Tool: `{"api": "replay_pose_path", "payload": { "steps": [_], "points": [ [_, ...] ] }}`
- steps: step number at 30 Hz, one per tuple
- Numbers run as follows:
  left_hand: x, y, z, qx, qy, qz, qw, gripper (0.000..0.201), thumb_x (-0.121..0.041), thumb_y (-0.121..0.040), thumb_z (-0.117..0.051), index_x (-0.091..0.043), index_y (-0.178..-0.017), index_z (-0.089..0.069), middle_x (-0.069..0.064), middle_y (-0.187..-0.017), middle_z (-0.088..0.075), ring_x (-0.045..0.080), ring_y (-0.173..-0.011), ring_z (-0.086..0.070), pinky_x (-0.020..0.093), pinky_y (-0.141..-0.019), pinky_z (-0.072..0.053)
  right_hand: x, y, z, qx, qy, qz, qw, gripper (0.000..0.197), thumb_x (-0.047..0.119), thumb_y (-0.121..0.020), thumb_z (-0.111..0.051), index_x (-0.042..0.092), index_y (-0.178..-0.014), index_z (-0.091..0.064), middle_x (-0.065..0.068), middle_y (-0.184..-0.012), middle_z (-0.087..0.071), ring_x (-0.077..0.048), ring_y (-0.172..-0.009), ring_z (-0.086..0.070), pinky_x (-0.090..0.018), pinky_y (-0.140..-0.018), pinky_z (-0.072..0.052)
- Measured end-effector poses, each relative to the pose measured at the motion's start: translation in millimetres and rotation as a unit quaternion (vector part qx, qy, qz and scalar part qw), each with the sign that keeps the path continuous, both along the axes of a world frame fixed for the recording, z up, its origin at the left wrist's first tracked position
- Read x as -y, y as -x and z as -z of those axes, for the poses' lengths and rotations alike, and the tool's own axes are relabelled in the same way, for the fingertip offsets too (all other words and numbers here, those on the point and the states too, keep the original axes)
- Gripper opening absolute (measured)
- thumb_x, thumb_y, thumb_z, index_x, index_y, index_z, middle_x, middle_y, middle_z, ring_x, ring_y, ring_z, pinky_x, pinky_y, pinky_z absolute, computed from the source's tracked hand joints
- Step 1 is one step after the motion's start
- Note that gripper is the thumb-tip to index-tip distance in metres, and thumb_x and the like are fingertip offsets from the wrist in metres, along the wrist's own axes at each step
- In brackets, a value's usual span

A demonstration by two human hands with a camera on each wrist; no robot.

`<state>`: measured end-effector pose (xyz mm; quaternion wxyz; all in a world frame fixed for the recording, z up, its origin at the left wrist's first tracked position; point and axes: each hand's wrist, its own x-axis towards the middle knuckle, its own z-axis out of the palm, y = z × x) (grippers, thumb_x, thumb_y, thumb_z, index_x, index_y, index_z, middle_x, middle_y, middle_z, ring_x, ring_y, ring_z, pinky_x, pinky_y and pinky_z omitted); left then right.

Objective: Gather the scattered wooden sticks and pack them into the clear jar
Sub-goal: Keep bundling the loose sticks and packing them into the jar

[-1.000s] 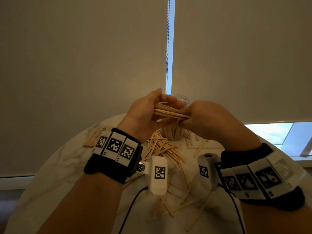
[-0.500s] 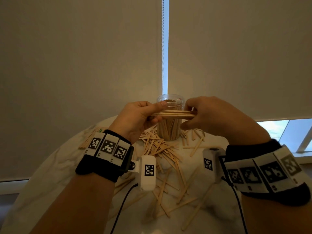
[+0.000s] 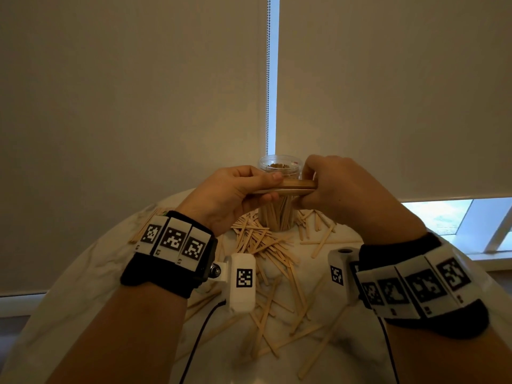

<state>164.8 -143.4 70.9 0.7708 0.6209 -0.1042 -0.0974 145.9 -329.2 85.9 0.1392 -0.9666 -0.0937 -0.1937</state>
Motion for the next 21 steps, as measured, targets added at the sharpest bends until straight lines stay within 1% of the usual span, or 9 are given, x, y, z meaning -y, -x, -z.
{"api": "replay_pose_path", "payload": {
  "steps": [3,6,10,12,14,16,17,19,21],
  "points": [
    [-6.4,-3.8,-0.5,-0.016,0.049,-0.021,0.998,0.012,-0.007,-0.086,-0.071,0.001,-0.091,-0.065,0.012,-0.087,-0.071,0.009,-0.061,-0.068,0.013,-0.056,-0.056,3.7,1.9,-2.0,-0.004,-0.002,0.01,1.0,0.042,0.046,-0.074,-0.081,0.028,-0.099,-0.052,0.007,-0.086,-0.056,-0.015,-0.08,-0.055,-0.029,-0.065,-0.041],
    [-6.6,-5.4,0.1,-0.018,0.069,-0.024,0.997,0.026,-0.01,-0.086,-0.072,0.004,-0.107,-0.064,0.014,-0.093,-0.071,0.009,-0.065,-0.068,0.013,-0.059,-0.057,2.9,2.4,-2.4,-0.017,-0.064,-0.041,0.997,0.037,0.038,-0.077,-0.081,0.024,-0.1,-0.055,0.009,-0.083,-0.057,-0.011,-0.075,-0.055,-0.023,-0.06,-0.039],
    [4.0,0.6,1.2,-0.02,0.047,0.012,0.999,0.03,-0.015,-0.088,-0.071,0.006,-0.109,-0.066,0.017,-0.1,-0.072,0.014,-0.069,-0.069,0.016,-0.061,-0.059,-6.2,0.5,-1.0,0.019,-0.028,-0.072,0.997,0.026,0.038,-0.081,-0.077,0.021,-0.098,-0.068,0.004,-0.083,-0.065,-0.013,-0.072,-0.058,-0.022,-0.058,-0.041],
    [4.9,2.4,-0.8,-0.015,0.022,0.008,1.0,0.035,-0.024,-0.091,-0.069,0.004,-0.113,-0.067,0.017,-0.099,-0.072,0.016,-0.07,-0.07,0.019,-0.059,-0.059,-5.4,-0.7,0.5,0.015,-0.015,-0.055,0.998,0.025,0.045,-0.082,-0.073,0.022,-0.094,-0.073,0.004,-0.074,-0.065,-0.014,-0.064,-0.06,-0.027,-0.058,-0.047],
    [2.7,2.2,-3.6,-0.001,-0.029,-0.03,0.999,0.035,-0.037,-0.093,-0.065,-0.006,-0.106,-0.07,0.013,-0.099,-0.075,0.021,-0.077,-0.073,0.026,-0.063,-0.06,-1.8,-1.8,1.4,0.013,-0.004,-0.033,0.999,0.026,0.048,-0.086,-0.068,0.024,-0.092,-0.075,0.005,-0.066,-0.062,-0.015,-0.06,-0.06,-0.031,-0.06,-0.052],
    [2.2,2.3,-6.2,0.012,-0.064,-0.086,0.994,0.04,-0.05,-0.094,-0.06,-0.013,-0.101,-0.072,0.009,-0.099,-0.077,0.024,-0.086,-0.075,0.034,-0.071,-0.06,-1.2,-2.0,1.7,0.011,0.001,-0.012,1.0,0.025,0.046,-0.088,-0.065,0.023,-0.09,-0.075,0.004,-0.063,-0.06,-0.016,-0.059,-0.059,-0.031,-0.059,-0.052],
    [4.1,2.9,-7.1,0.015,-0.072,-0.1,0.992,0.044,-0.054,-0.094,-0.057,-0.013,-0.101,-0.073,0.008,-0.098,-0.077,0.024,-0.086,-0.075,0.035,-0.071,-0.06,-2.4,-2.1,2.2,0.009,0.006,-0.004,1.0,0.024,0.044,-0.088,-0.064,0.022,-0.089,-0.075,0.004,-0.062,-0.059,-0.016,-0.058,-0.059,-0.03,-0.058,-0.05],
    [11.4,6.7,-5.9,0.036,-0.1,-0.1,0.989,0.051,-0.058,-0.094,-0.054,-0.01,-0.097,-0.074,0.01,-0.089,-0.077,0.023,-0.072,-0.074,0.03,-0.06,-0.057,-7.0,-1.8,4.4,0.012,0.029,0.014,0.999,0.025,0.042,-0.088,-0.064,0.019,-0.092,-0.073,0.003,-0.063,-0.056,-0.016,-0.057,-0.056,-0.026,-0.053,-0.043],
    [17.6,8.3,0.3,0.101,-0.168,-0.116,0.974,0.049,-0.056,-0.093,-0.056,-0.011,-0.086,-0.074,0.013,-0.078,-0.075,0.016,-0.051,-0.063,0.024,-0.048,-0.049,-10.9,-0.1,5.6,0.009,0.053,0.021,0.998,0.03,0.042,-0.088,-0.065,0.015,-0.099,-0.071,0.005,-0.063,-0.051,-0.013,-0.056,-0.051,-0.024,-0.049,-0.034]
  ]
}}
